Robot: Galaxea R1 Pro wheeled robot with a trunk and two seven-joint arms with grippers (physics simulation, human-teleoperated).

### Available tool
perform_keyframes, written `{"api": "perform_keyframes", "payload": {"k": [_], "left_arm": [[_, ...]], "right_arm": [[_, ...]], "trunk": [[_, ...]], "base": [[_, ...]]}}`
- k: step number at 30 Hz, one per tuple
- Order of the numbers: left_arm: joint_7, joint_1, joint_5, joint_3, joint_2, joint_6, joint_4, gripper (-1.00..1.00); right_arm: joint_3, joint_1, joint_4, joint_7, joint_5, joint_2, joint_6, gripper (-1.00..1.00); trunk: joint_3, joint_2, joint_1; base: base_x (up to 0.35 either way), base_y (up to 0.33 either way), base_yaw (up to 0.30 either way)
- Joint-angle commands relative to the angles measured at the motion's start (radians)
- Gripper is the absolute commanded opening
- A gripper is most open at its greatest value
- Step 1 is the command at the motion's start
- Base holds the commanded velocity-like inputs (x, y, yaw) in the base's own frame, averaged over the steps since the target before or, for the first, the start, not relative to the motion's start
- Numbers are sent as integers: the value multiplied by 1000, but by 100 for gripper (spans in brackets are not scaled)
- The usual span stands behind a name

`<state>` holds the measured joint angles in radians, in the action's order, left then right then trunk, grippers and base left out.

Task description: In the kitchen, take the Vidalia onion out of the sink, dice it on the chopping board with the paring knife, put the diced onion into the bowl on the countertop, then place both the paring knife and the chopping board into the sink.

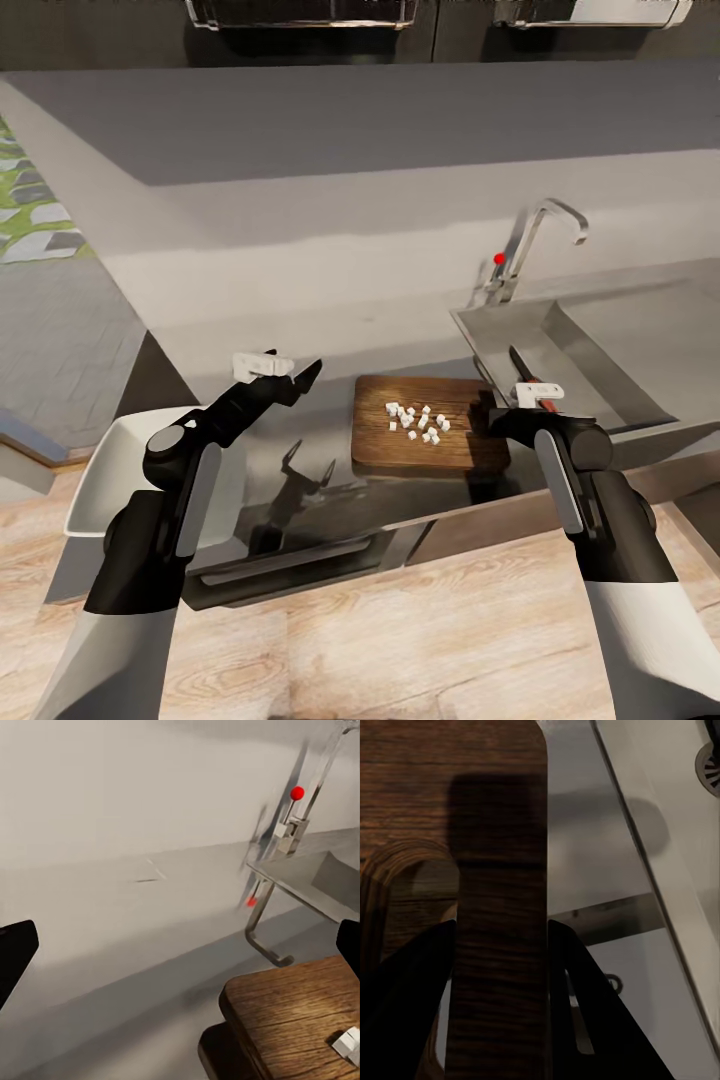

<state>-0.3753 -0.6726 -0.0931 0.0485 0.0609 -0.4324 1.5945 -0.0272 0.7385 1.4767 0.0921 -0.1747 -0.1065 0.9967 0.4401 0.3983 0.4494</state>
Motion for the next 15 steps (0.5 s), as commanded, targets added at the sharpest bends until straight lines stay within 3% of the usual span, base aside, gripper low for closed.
{"api": "perform_keyframes", "payload": {"k": [1,15], "left_arm": [[-1,-1,-10,-1,1,-9,1,100],[-1,-1,-9,-1,3,-9,1,100]], "right_arm": [[-2,1,1,9,-11,-1,4,-100],[-2,1,1,9,-11,-1,5,-100]], "trunk": [[1,2,1],[-10,2,1]], "base": [[0,0,0],[0,0,0]]}}
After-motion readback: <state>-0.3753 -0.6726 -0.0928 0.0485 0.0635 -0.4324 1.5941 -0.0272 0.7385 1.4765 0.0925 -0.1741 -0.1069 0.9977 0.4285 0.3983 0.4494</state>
